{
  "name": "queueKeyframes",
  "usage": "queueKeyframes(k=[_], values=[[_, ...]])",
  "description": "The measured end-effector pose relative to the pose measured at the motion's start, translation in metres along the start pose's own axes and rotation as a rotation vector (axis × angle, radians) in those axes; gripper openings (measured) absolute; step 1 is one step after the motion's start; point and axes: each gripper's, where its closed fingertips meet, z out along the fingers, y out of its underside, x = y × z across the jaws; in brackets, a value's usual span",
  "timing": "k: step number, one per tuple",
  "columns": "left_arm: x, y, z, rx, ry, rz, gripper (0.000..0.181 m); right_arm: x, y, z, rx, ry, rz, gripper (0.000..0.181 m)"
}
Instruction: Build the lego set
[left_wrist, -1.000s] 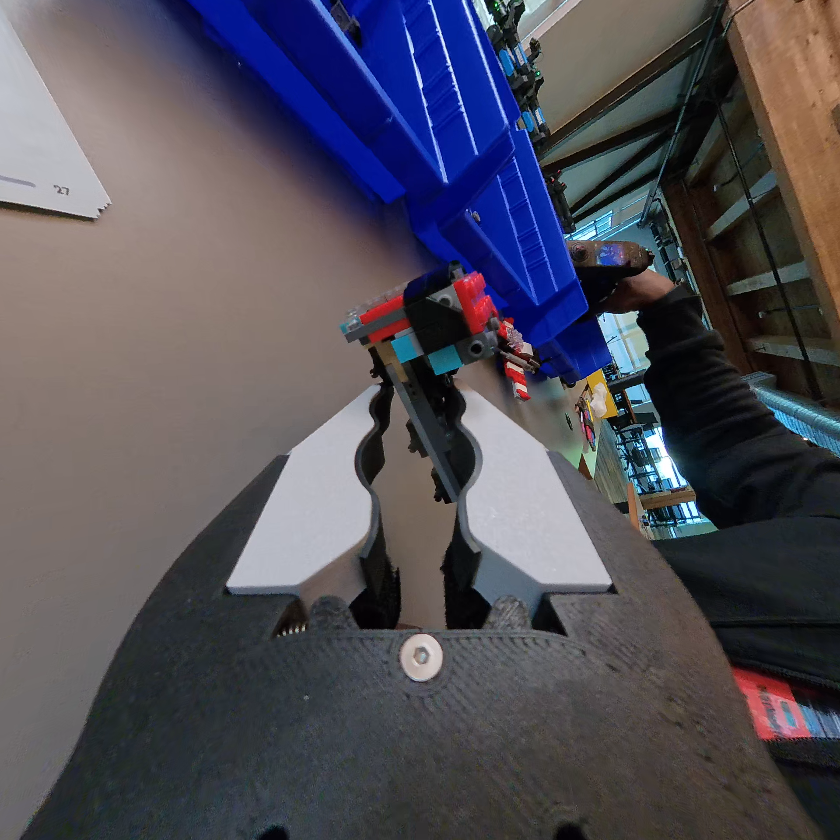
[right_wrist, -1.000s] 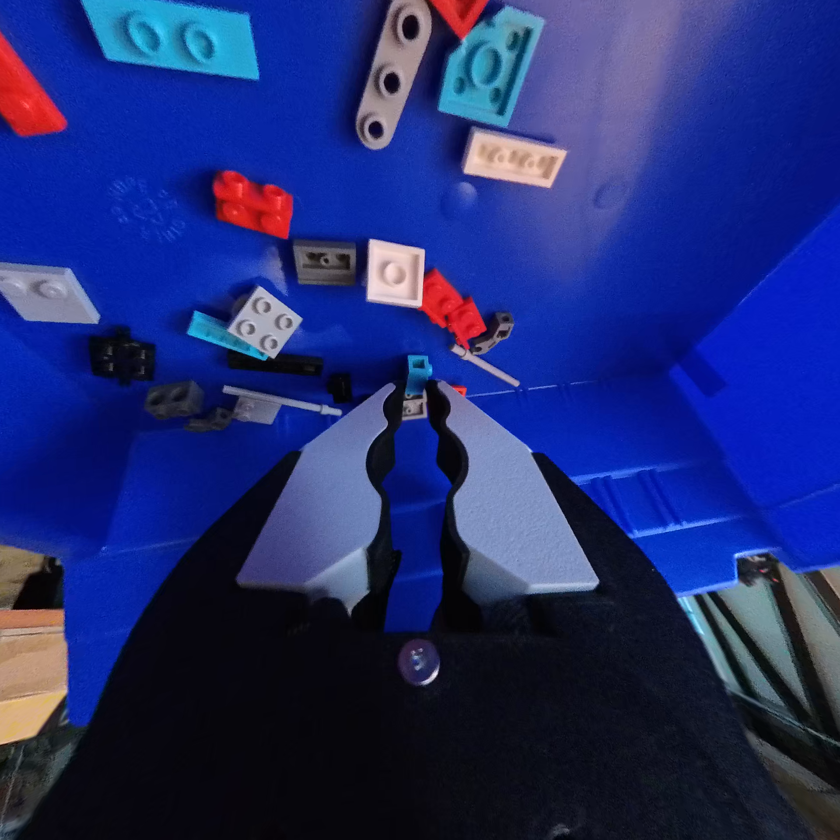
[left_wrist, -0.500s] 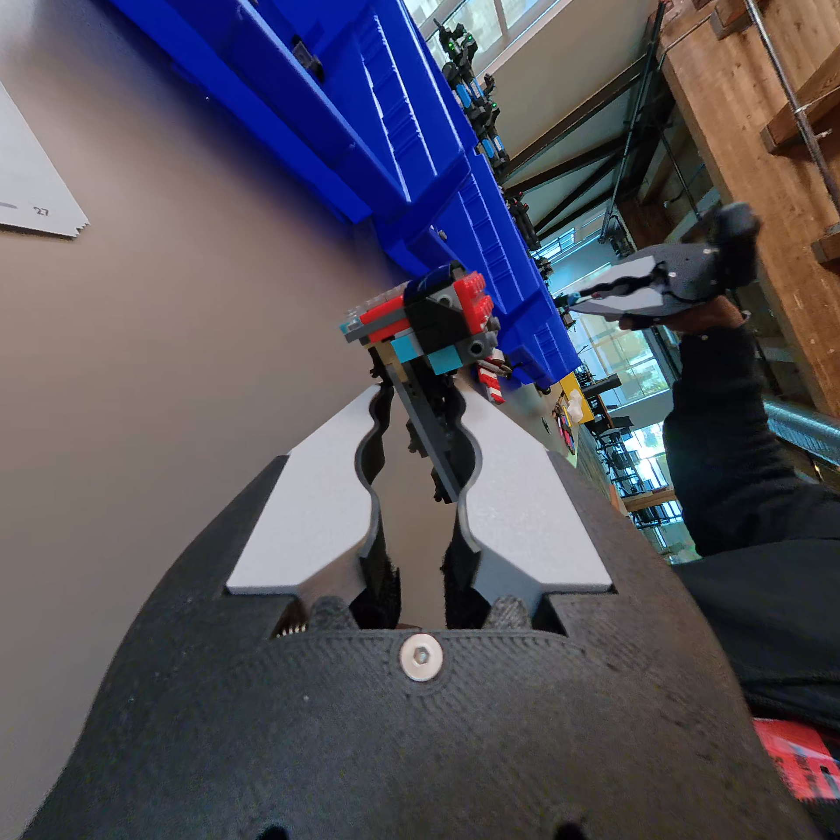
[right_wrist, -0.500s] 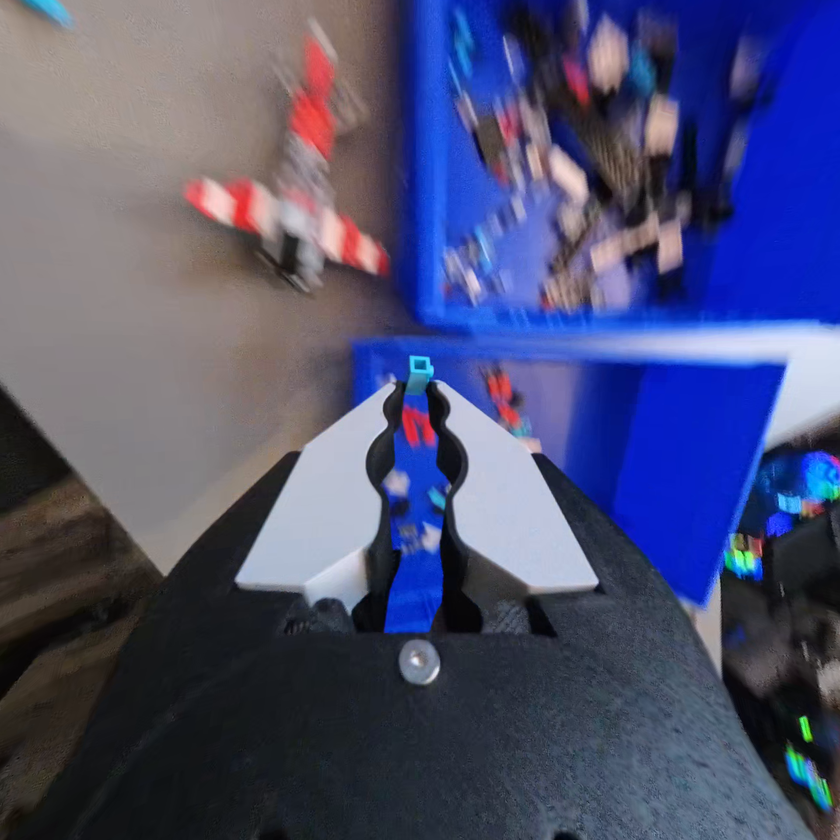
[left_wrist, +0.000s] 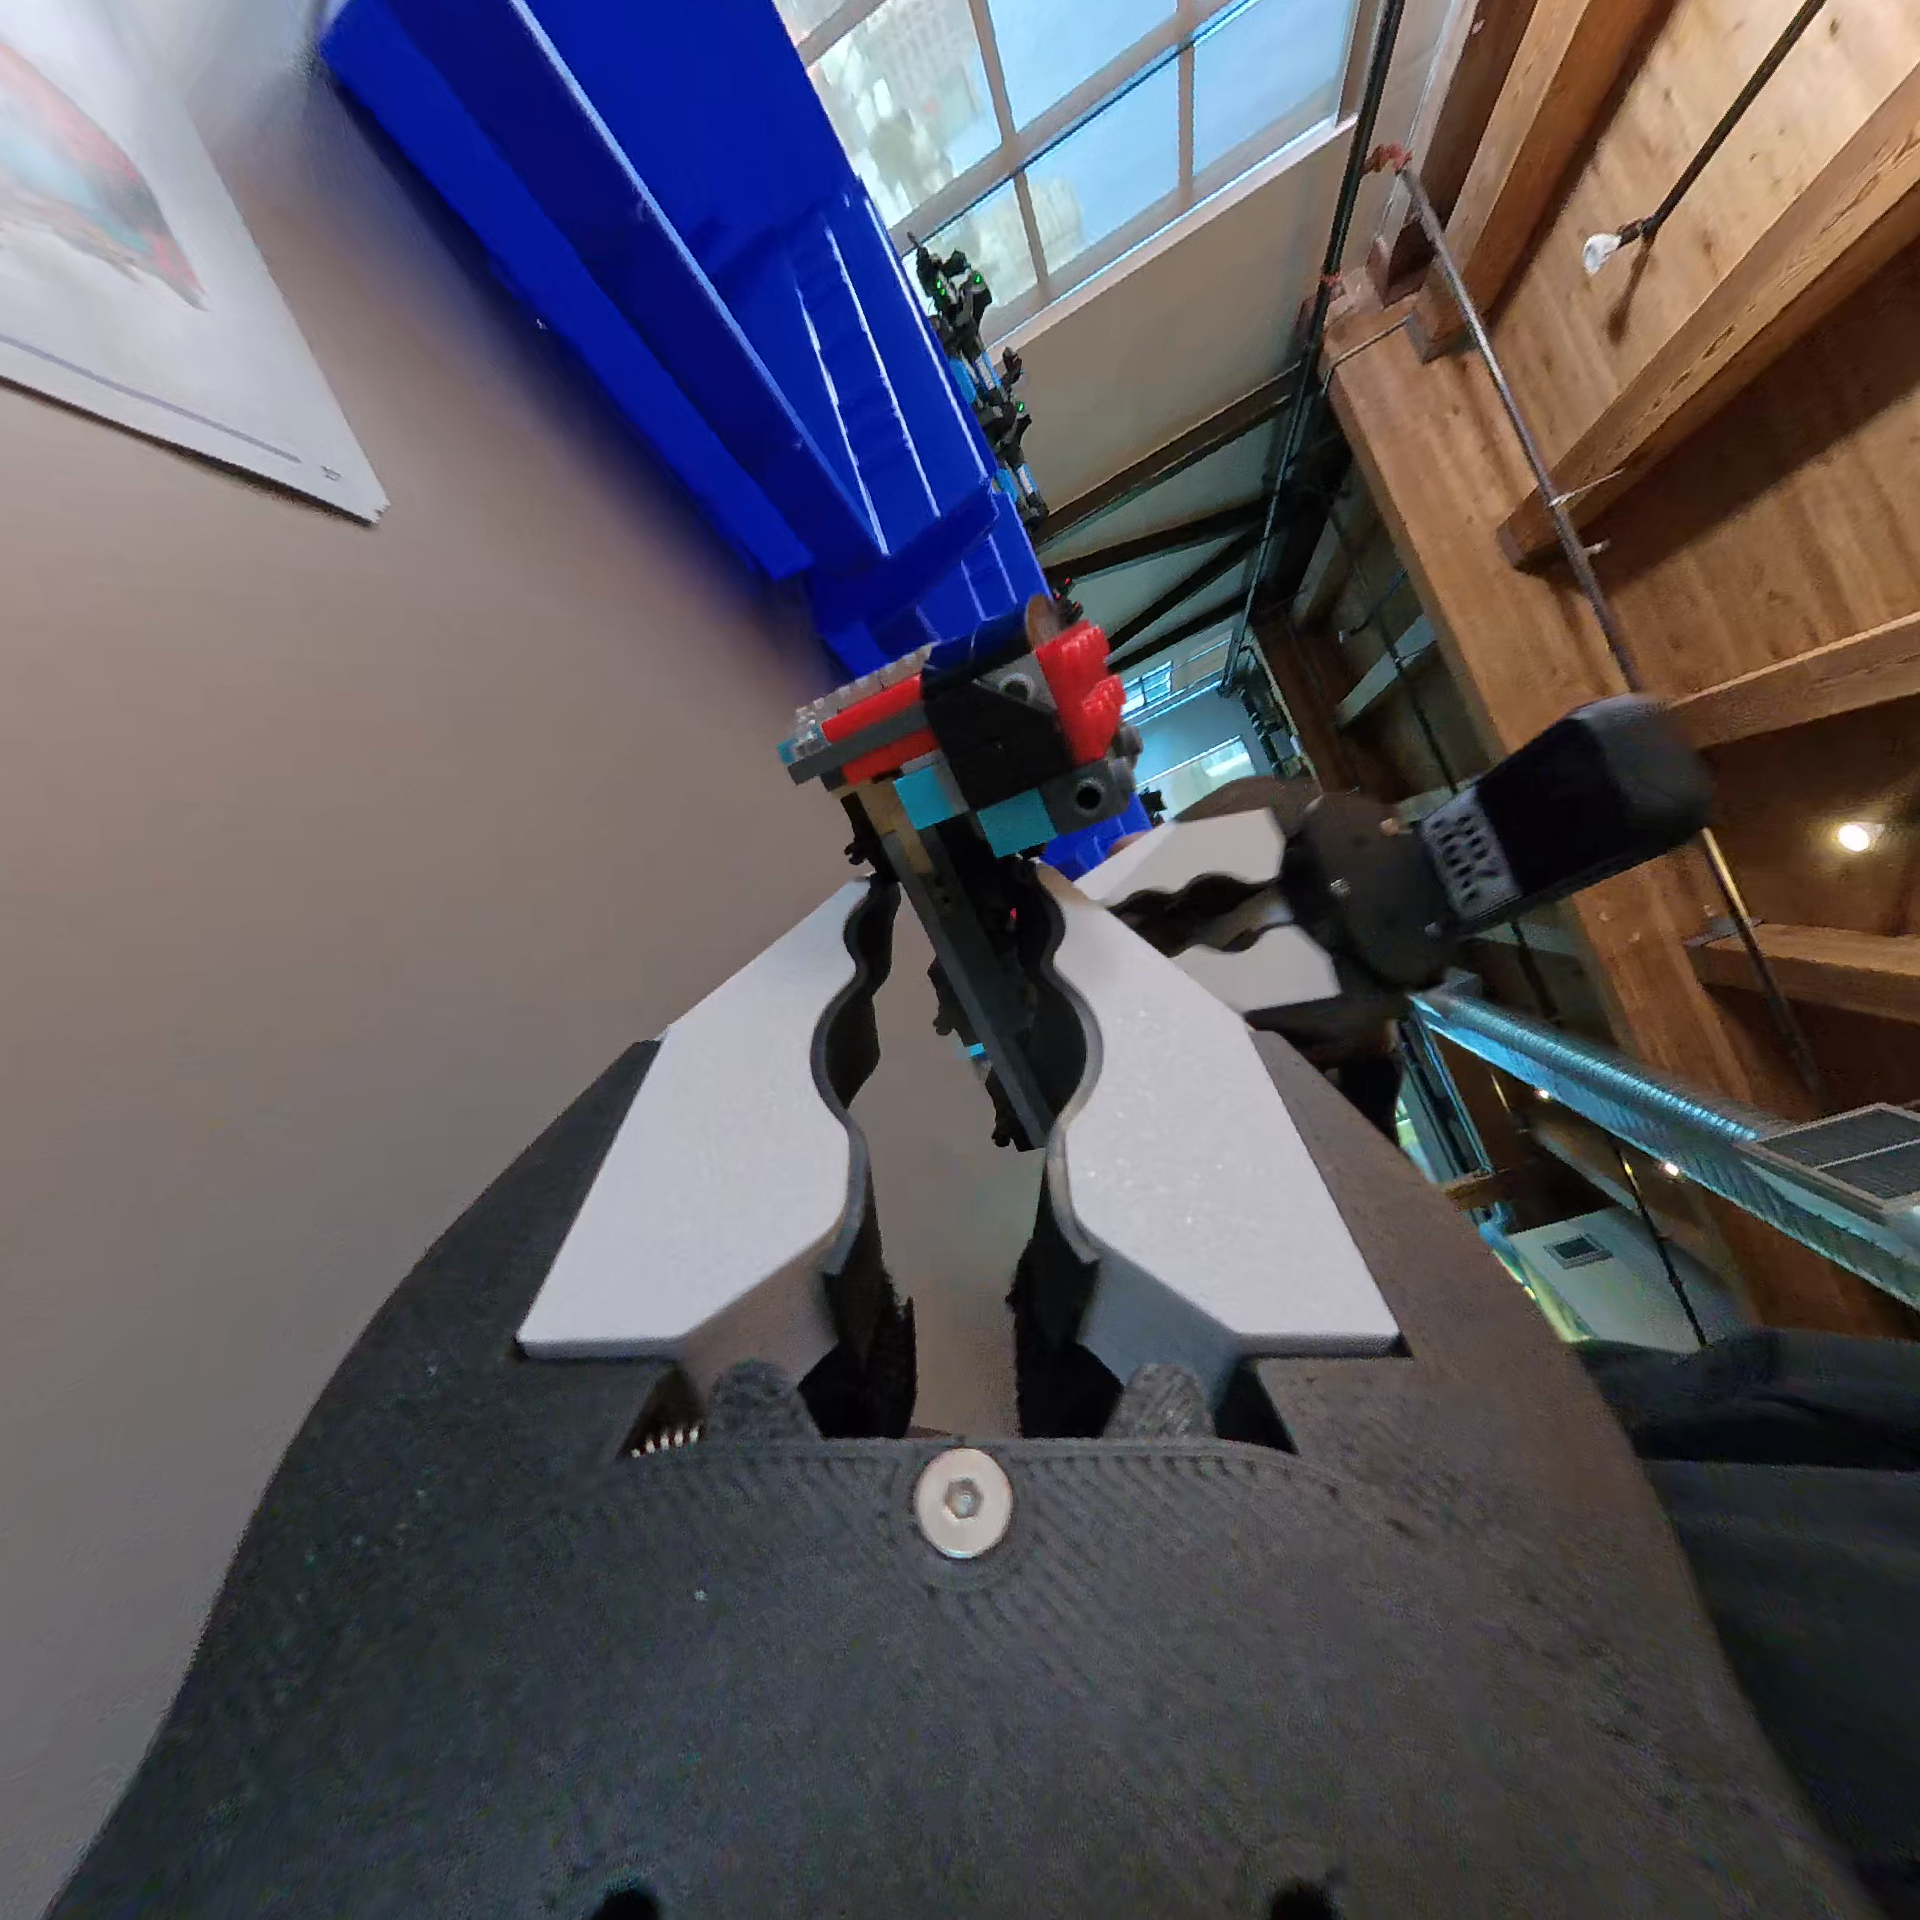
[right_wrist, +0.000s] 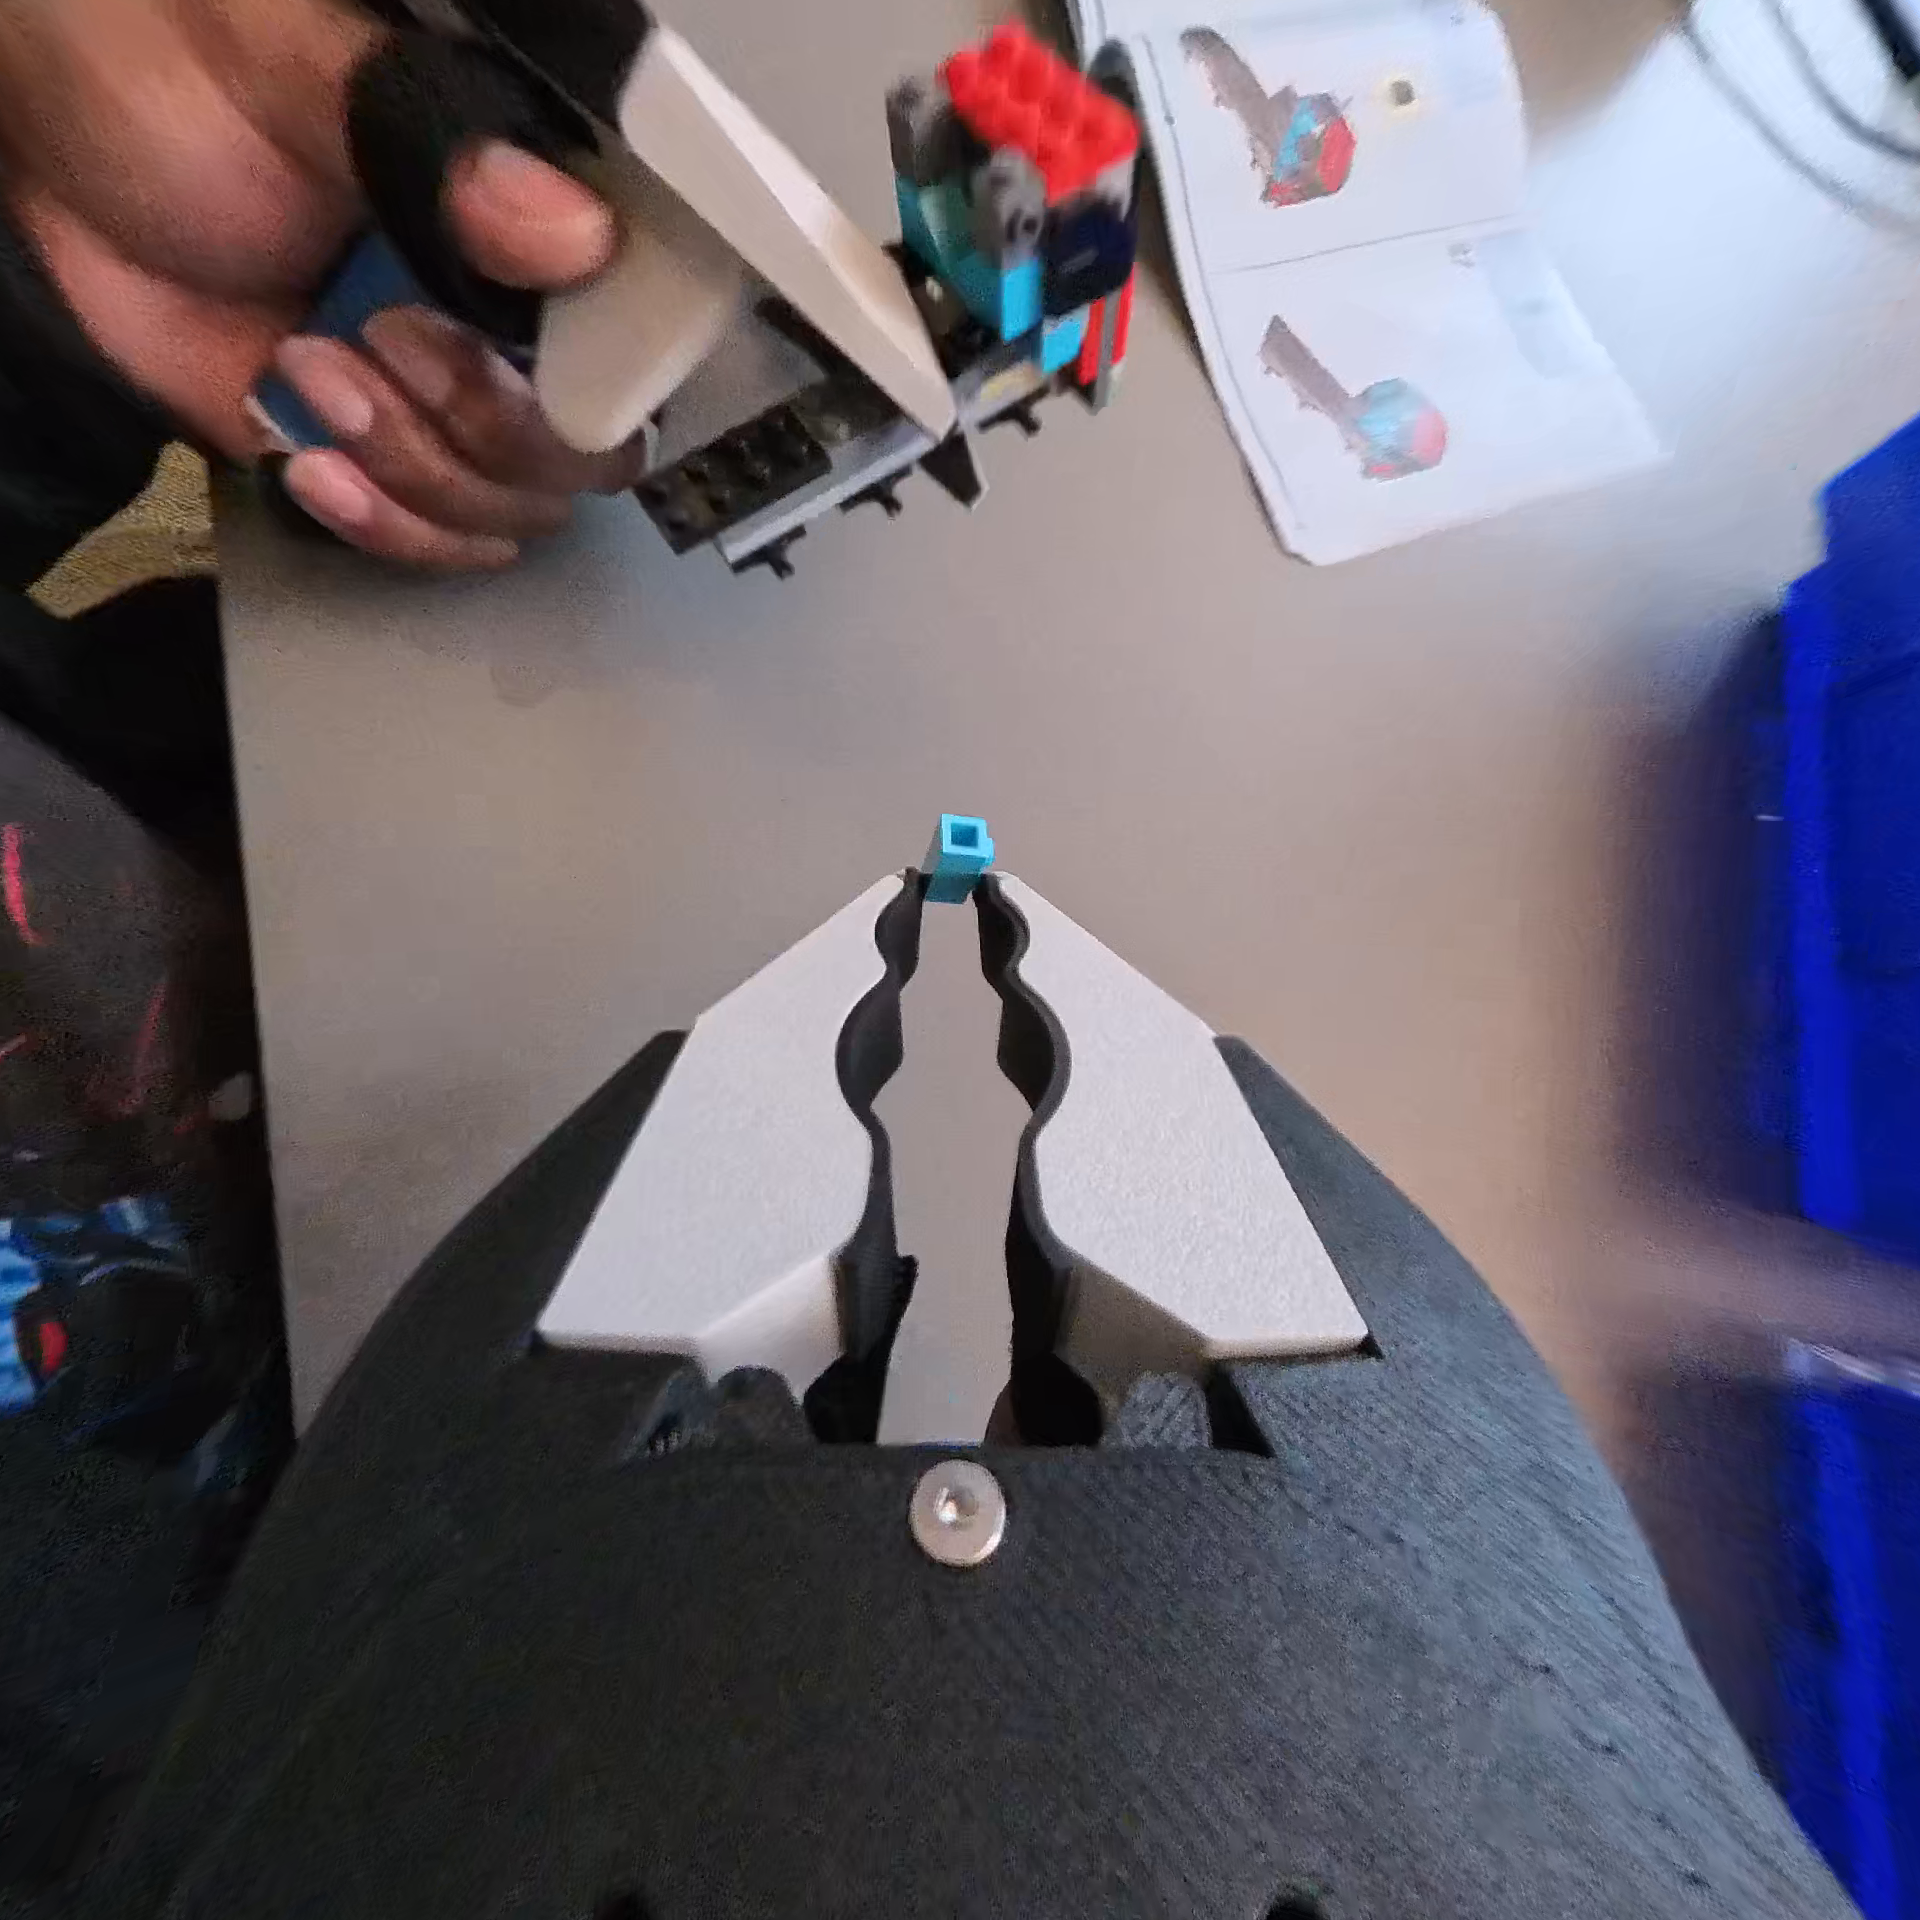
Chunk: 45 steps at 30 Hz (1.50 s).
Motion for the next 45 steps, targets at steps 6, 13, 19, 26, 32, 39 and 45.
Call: queueKeyframes(k=[6, 13, 19, 26, 32, 39, 45], values=[[-0.003, -0.014, -0.022, 0.039, 0.025, -0.027, 0.024, -0.009, 0.022, 0.043, -0.183, 0.040, -0.031, 0.011], [-0.003, -0.015, -0.027, 0.040, 0.048, -0.066, 0.024, -0.006, 0.020, 0.054, -0.180, 0.065, -0.001, 0.012], [-0.003, -0.015, -0.028, 0.040, 0.063, -0.093, 0.024, -0.005, 0.016, 0.057, -0.152, 0.072, 0.025, 0.016], [-0.004, -0.017, -0.029, 0.039, 0.076, -0.121, 0.024, 0.000, 0.007, 0.050, -0.099, 0.061, 0.055, 0.029], [-0.005, -0.018, -0.031, 0.042, 0.086, -0.141, 0.024, -0.002, 0.016, 0.051, -0.119, 0.066, 0.073, 0.029], [-0.010, -0.015, -0.032, 0.021, 0.053, -0.160, 0.024, -0.006, 0.022, 0.049, -0.125, 0.081, 0.083, 0.028], [-0.016, -0.006, -0.029, -0.022, -0.013, -0.141, 0.024, -0.007, 0.019, 0.052, -0.123, 0.097, 0.054, 0.021]])
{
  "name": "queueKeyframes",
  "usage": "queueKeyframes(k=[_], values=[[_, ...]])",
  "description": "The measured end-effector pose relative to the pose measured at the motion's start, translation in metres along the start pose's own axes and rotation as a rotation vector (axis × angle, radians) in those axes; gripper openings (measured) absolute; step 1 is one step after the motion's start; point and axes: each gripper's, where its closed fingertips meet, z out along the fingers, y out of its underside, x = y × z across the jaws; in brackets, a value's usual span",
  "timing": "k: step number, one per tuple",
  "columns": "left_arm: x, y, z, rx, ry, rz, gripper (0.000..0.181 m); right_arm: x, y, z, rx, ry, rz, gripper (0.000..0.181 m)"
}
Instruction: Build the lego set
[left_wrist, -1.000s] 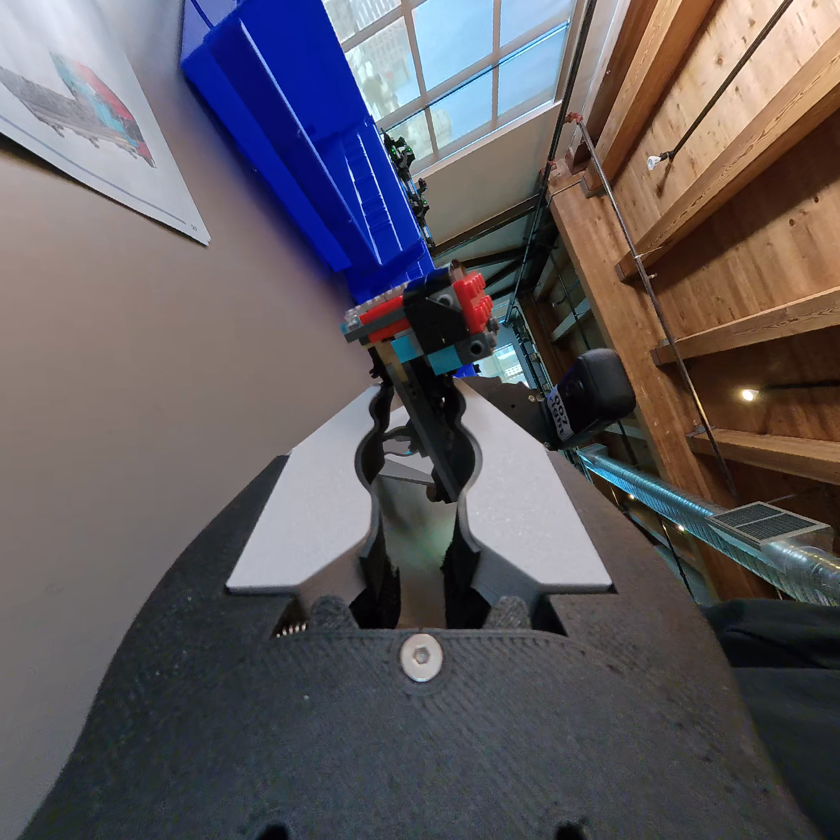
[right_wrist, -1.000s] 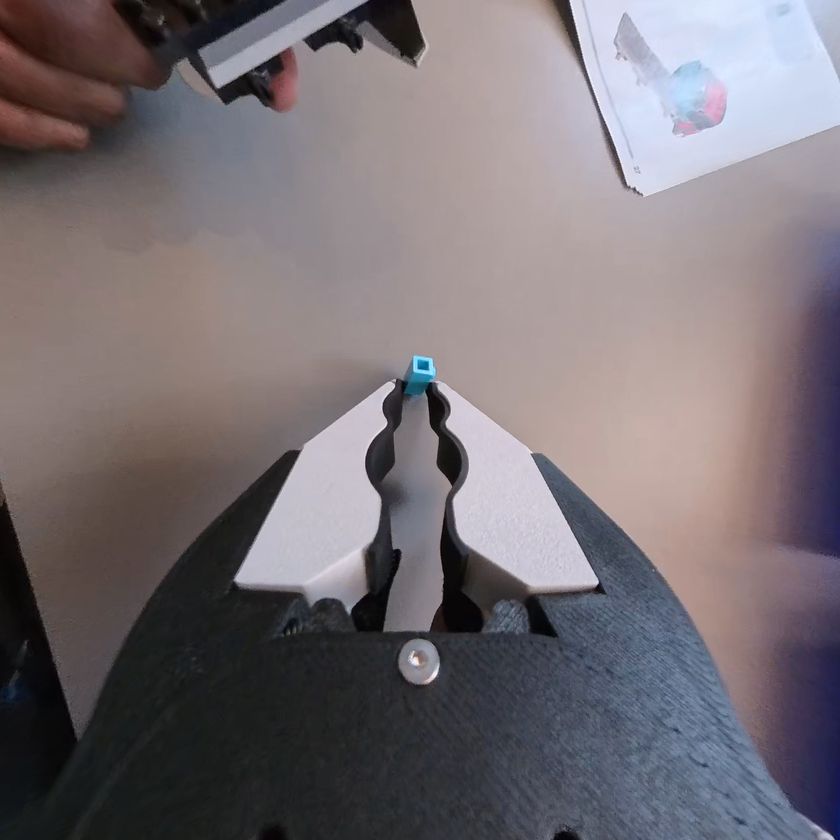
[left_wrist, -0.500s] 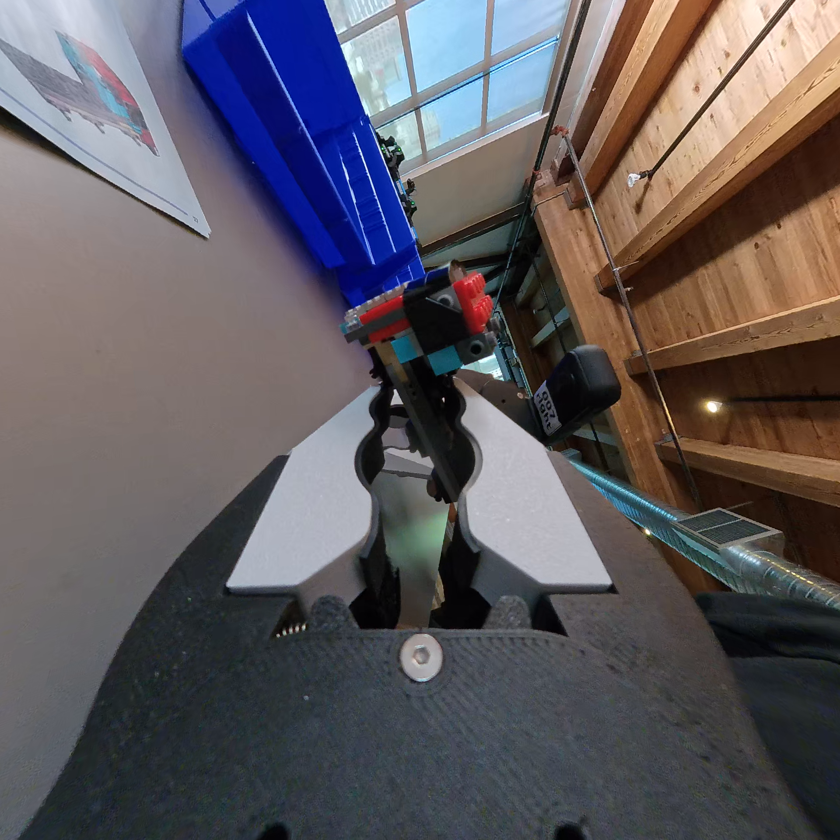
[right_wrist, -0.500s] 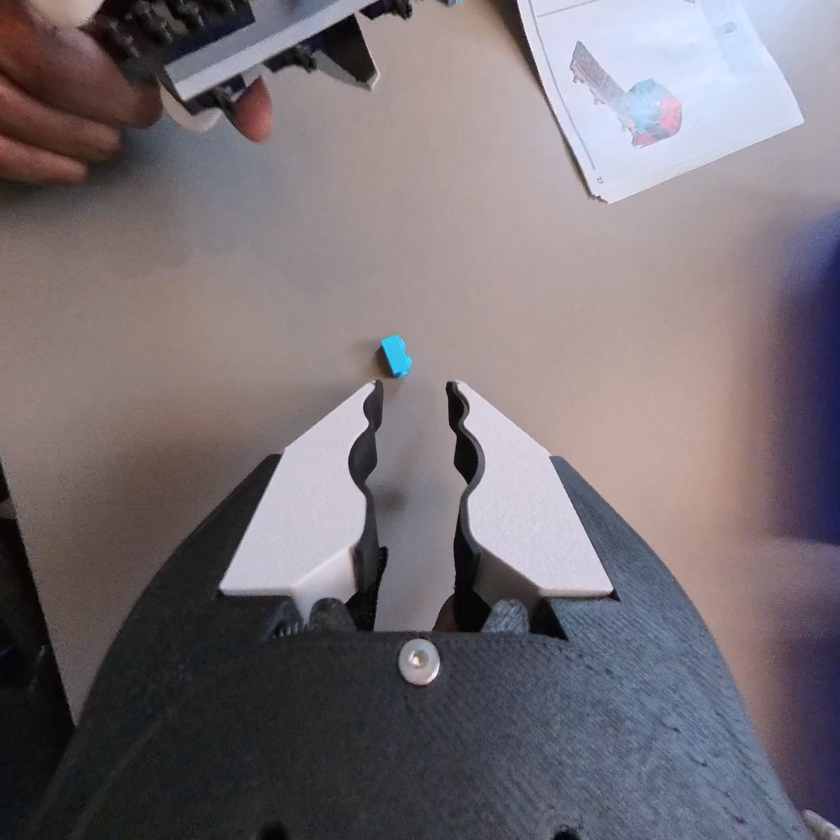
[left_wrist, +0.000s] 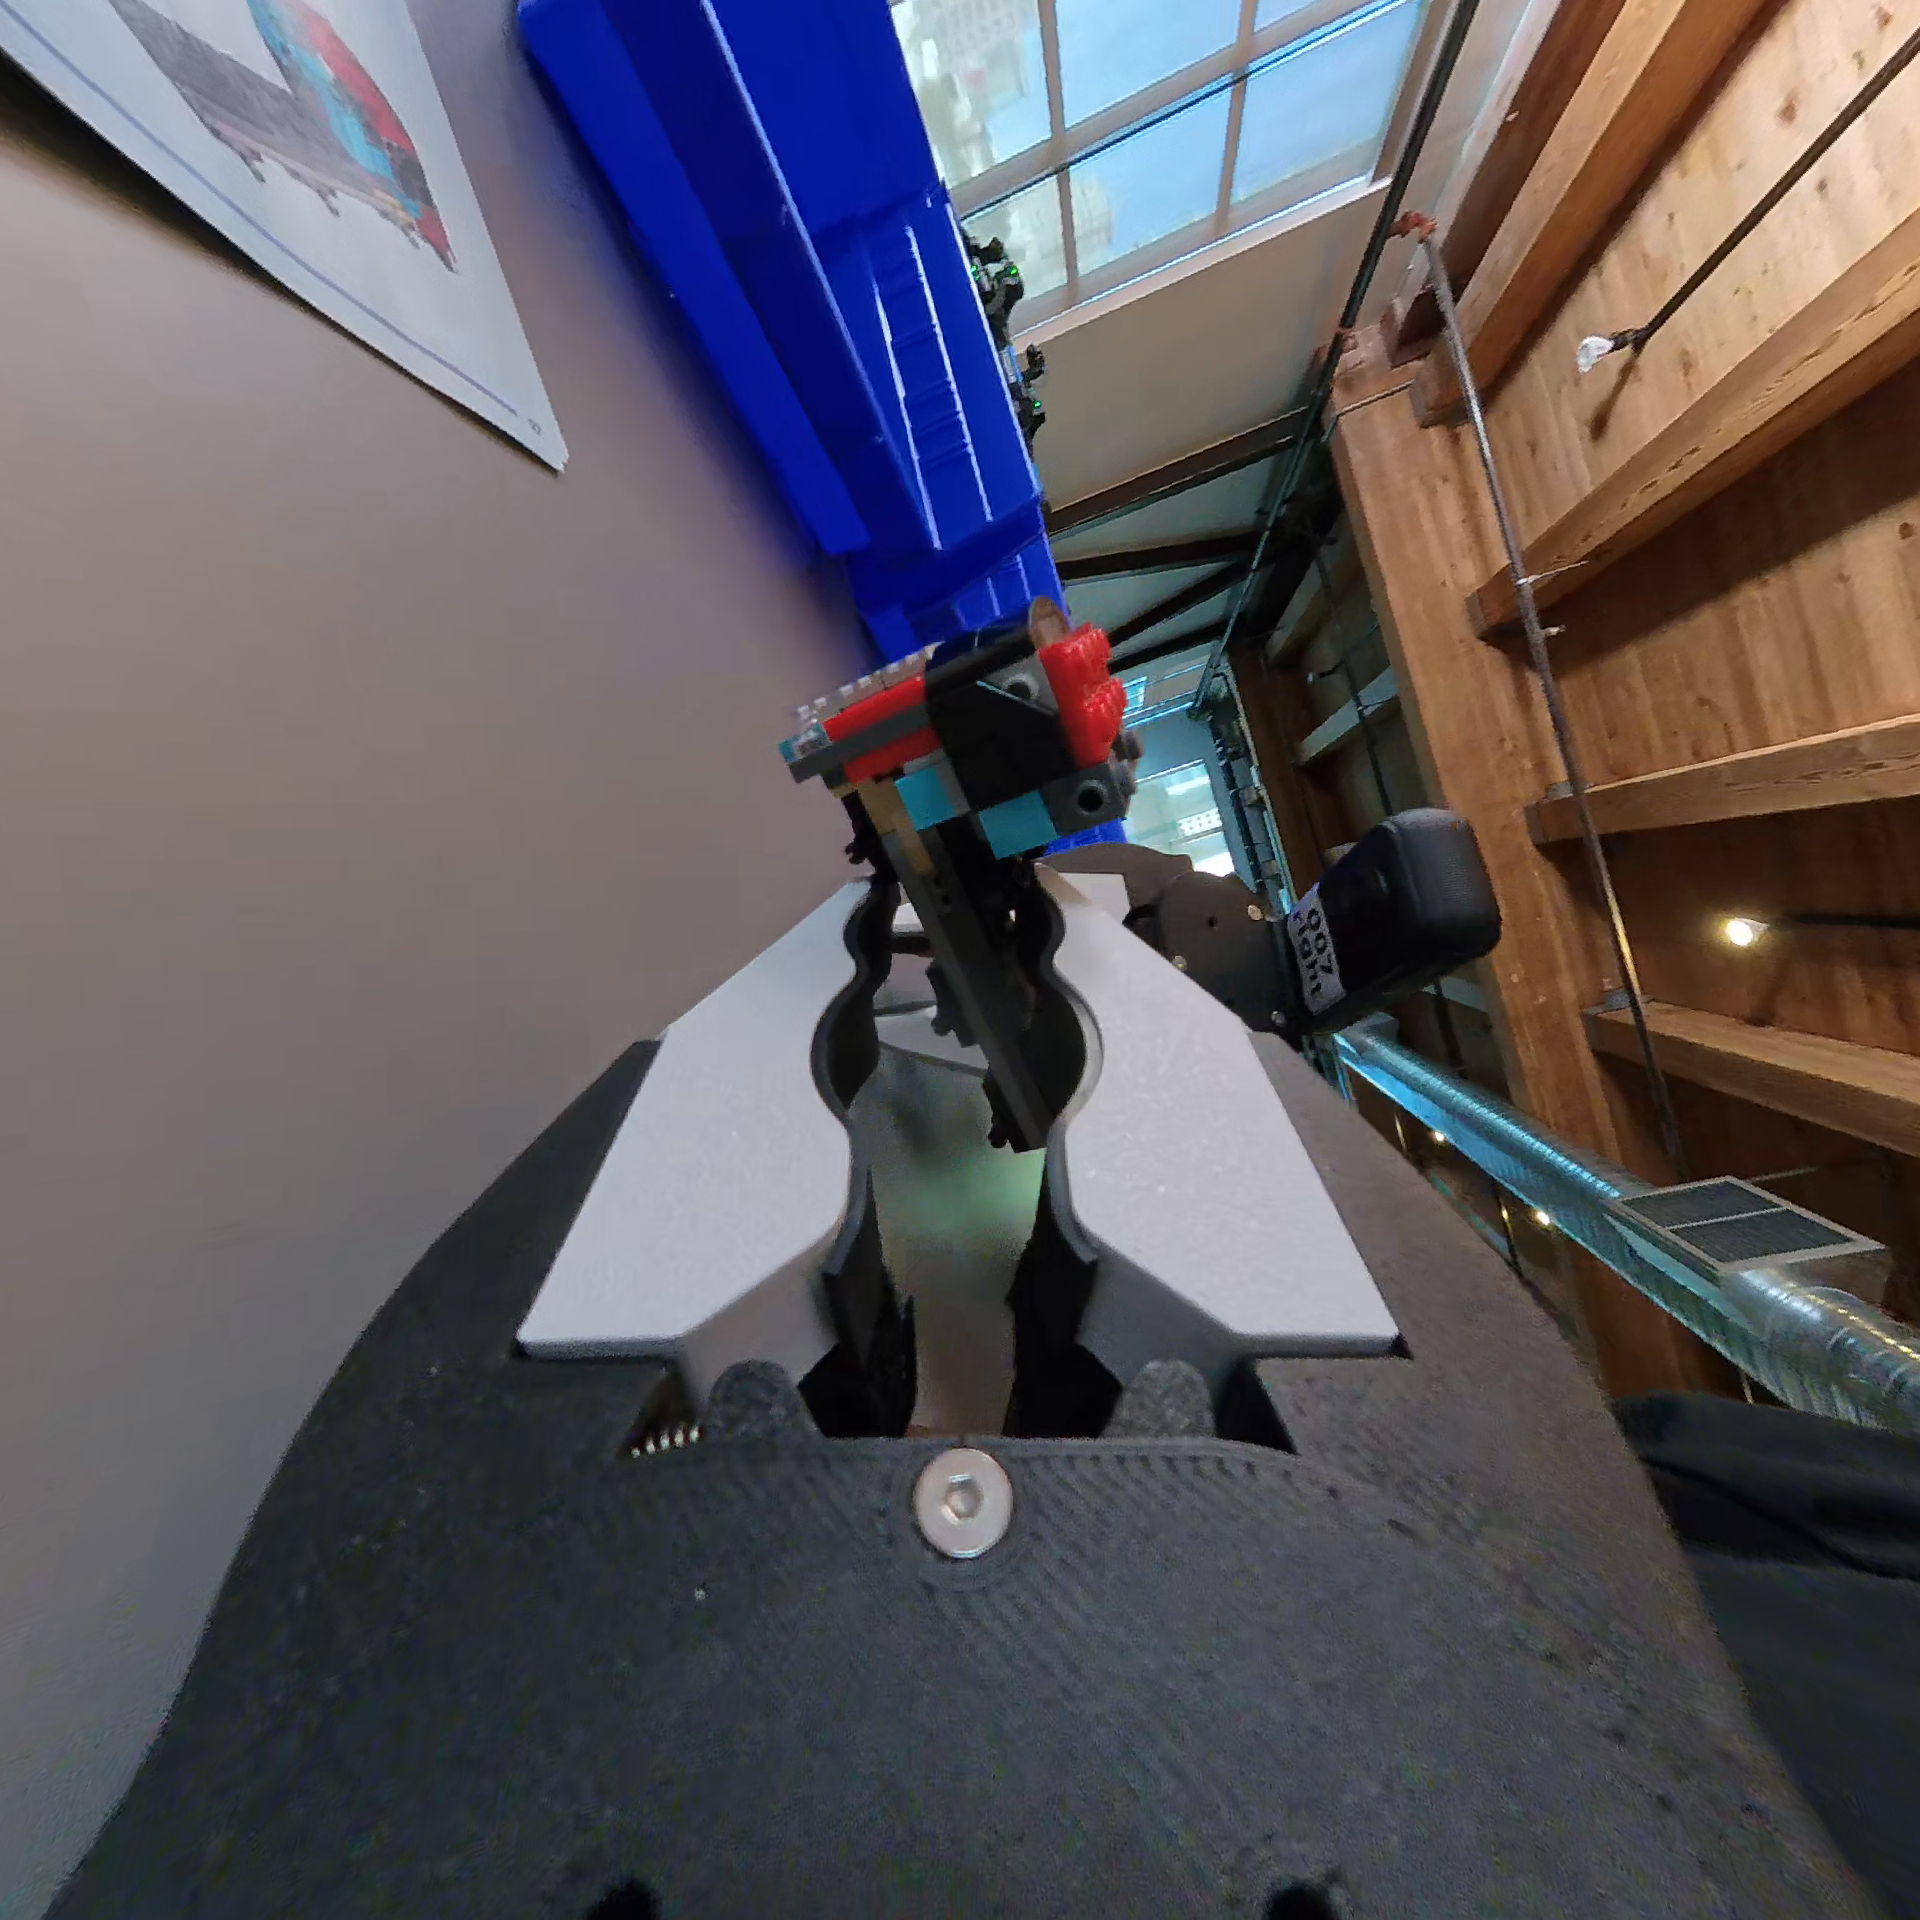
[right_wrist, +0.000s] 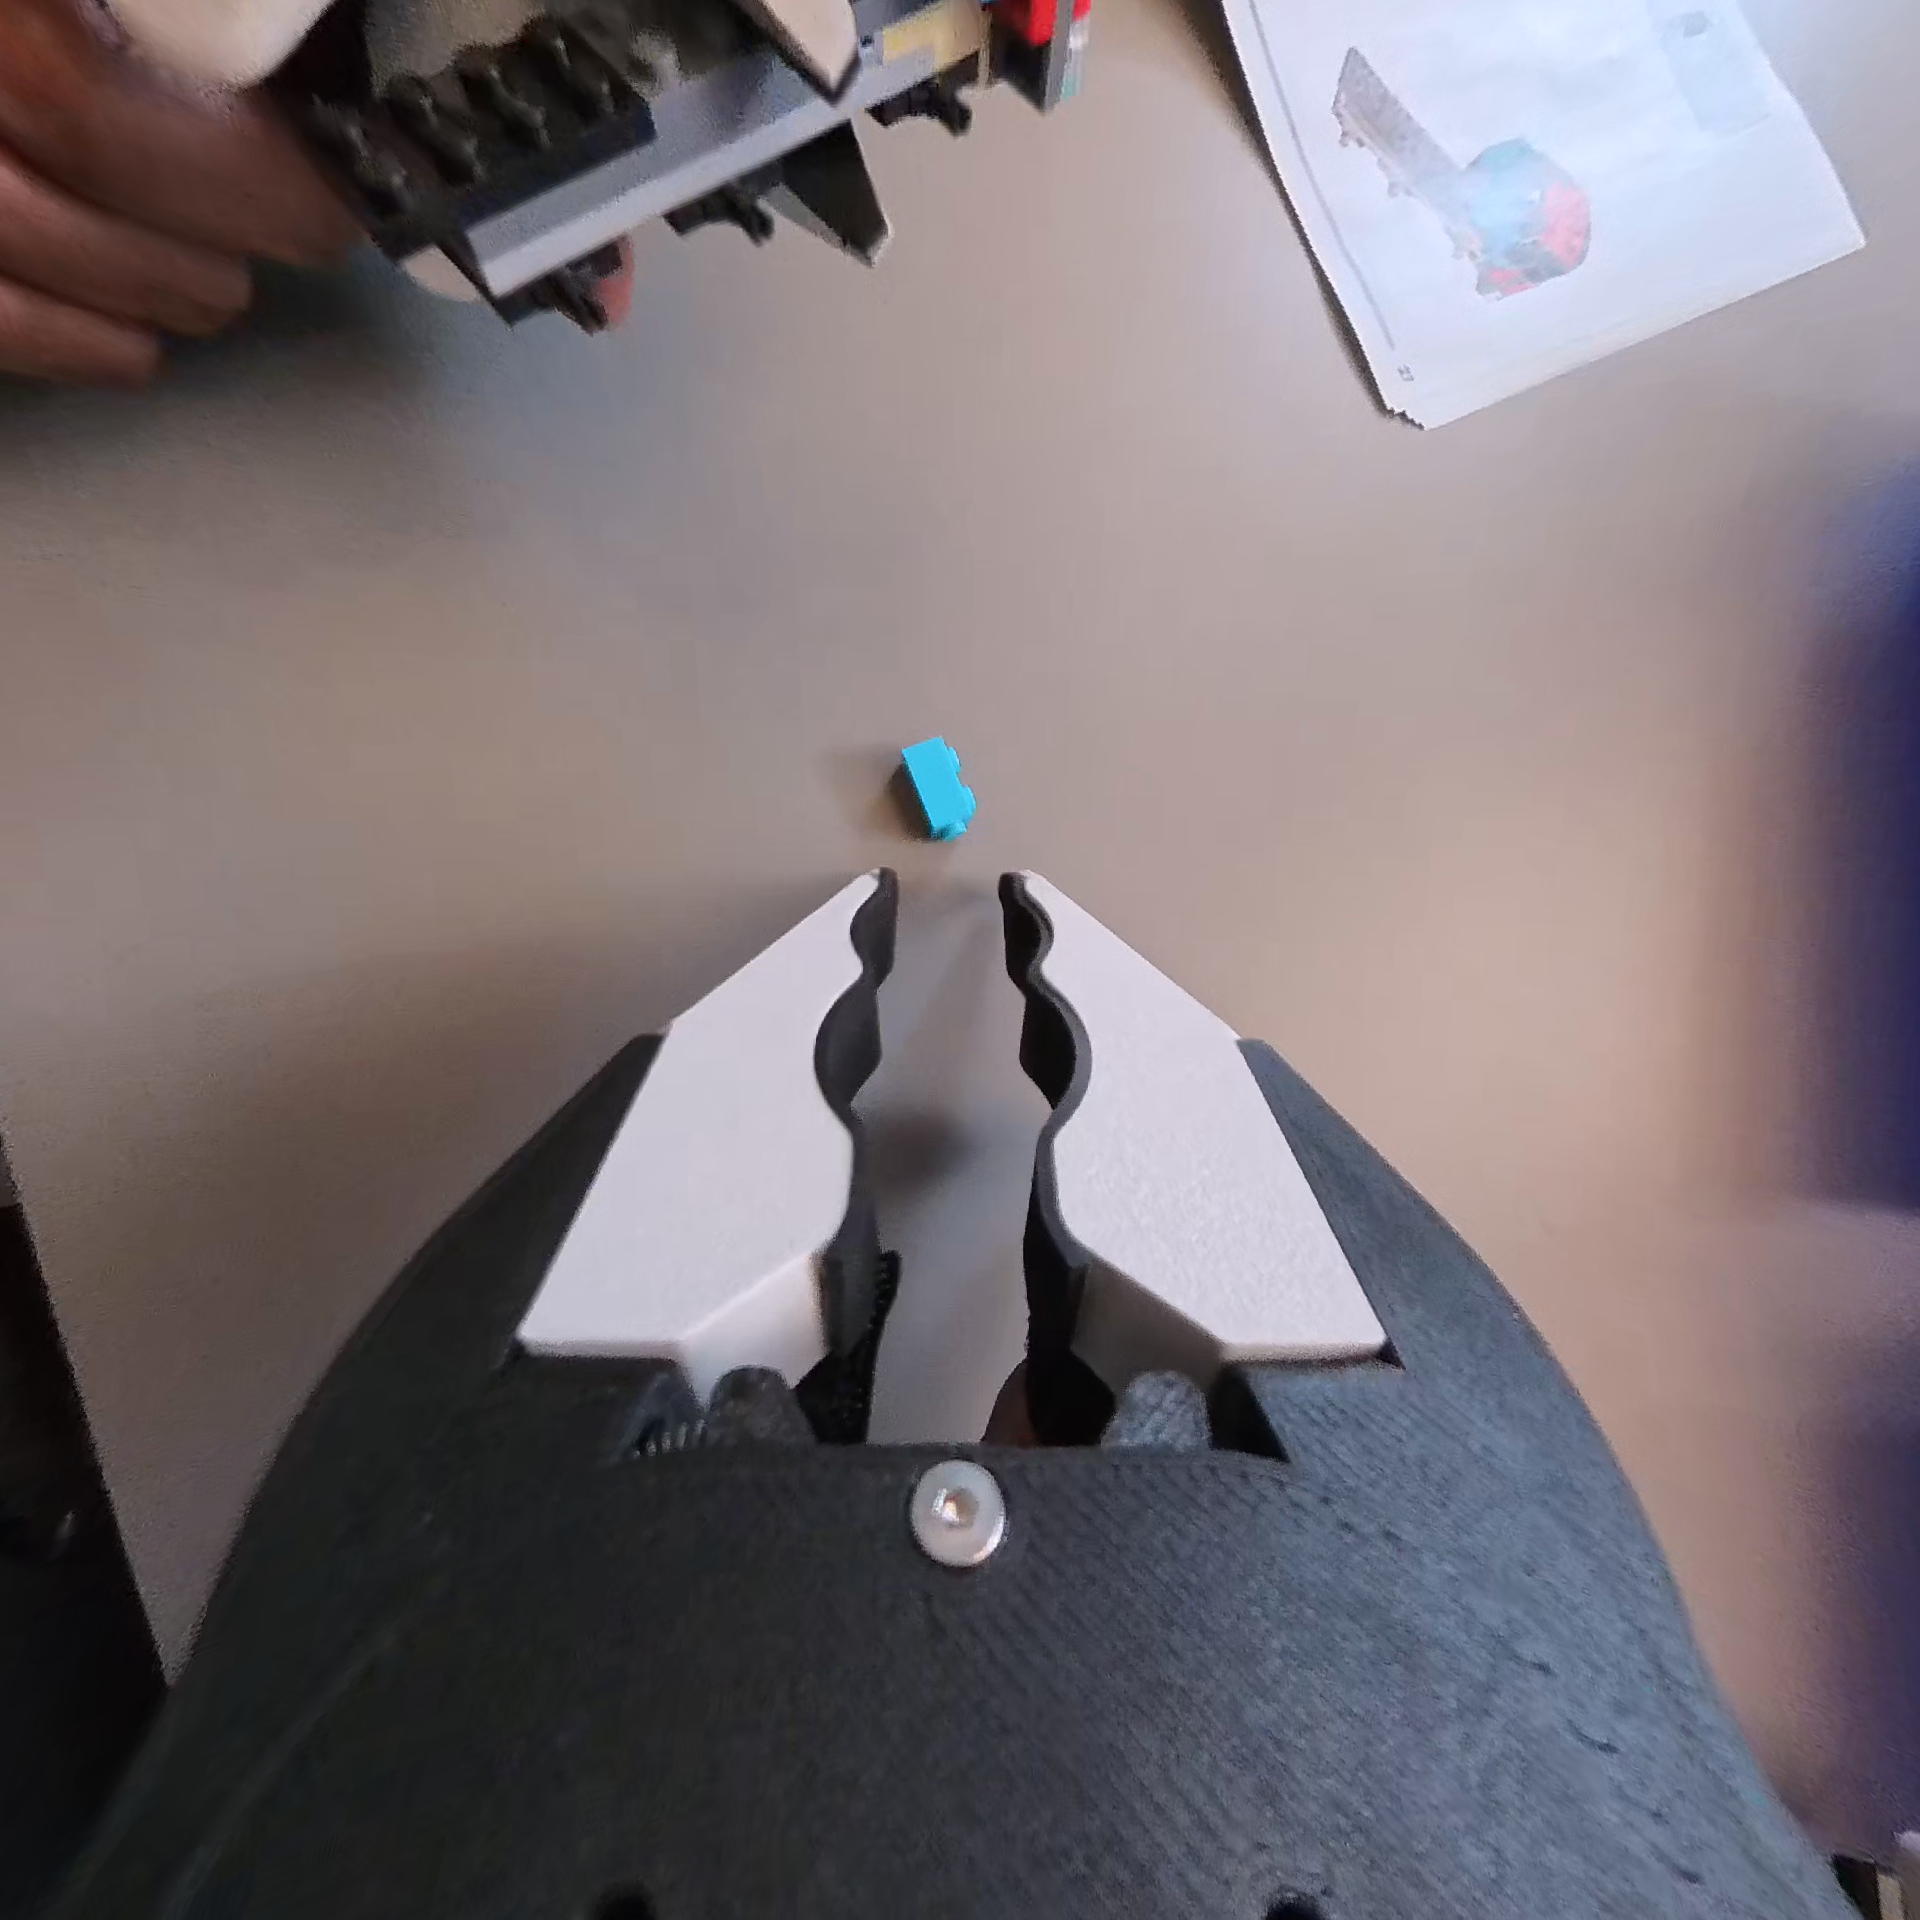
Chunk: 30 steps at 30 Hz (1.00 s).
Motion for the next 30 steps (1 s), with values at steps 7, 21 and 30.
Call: queueKeyframes(k=[7, 21, 30], values=[[0.000, 0.002, 0.001, -0.007, -0.007, 0.004, 0.024, 0.010, -0.008, 0.008, 0.003, 0.076, -0.083, 0.005], [0.000, 0.002, -0.001, -0.010, -0.003, -0.007, 0.024, 0.028, -0.004, 0.000, -0.031, 0.156, 0.228, 0.021], [0.000, 0.002, -0.001, -0.013, -0.002, -0.002, 0.024, 0.010, -0.018, 0.005, 0.053, 0.137, 0.460, 0.030]])
